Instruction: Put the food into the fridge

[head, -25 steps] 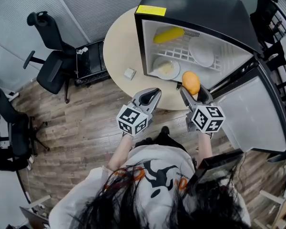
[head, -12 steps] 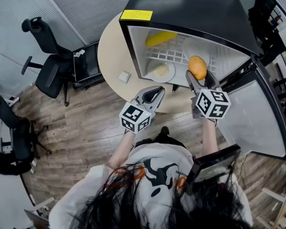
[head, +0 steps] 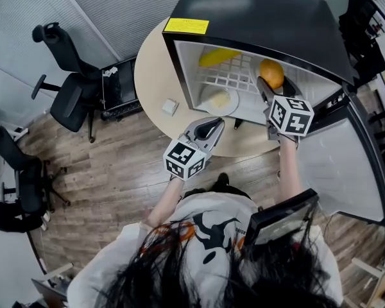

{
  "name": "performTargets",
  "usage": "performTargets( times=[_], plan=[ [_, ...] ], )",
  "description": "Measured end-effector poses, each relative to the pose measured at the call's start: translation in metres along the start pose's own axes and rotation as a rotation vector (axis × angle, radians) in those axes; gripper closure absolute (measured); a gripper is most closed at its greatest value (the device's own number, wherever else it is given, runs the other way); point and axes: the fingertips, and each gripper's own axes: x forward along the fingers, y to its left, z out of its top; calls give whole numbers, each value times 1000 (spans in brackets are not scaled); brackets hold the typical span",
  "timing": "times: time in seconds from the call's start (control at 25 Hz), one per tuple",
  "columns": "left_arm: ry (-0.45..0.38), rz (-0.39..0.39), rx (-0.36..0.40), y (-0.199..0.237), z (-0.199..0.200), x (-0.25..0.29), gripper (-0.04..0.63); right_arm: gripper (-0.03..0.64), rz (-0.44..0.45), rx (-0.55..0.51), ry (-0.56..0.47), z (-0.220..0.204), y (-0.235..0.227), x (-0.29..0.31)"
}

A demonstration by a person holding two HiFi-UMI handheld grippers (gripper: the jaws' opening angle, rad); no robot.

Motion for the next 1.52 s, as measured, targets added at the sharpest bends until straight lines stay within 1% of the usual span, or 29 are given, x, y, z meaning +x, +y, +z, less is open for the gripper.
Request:
performTargets(
  times=[0.24, 0.68, 0.96, 1.12, 1.36, 1.52],
  plan=[
    [5, 14, -3, 7, -1, 0, 575, 281, -20, -7, 36, -7, -11, 21],
    [7, 16, -10, 11, -2, 4, 575, 281, -61, -133, 99, -11, -15, 32],
    [4, 17, -17, 12, -2, 4, 575, 281, -61, -147, 88, -13, -14, 31],
    [3, 23, -19, 14, -3, 3, 575, 279, -76, -116, 51, -9, -17, 27],
    [1, 32, -25, 16, -3, 2, 575, 279, -74, -112, 11, 0, -13, 14],
    [0, 25, -22, 14, -2, 3, 575, 279, -53, -98, -40, 12, -3, -6]
  ],
)
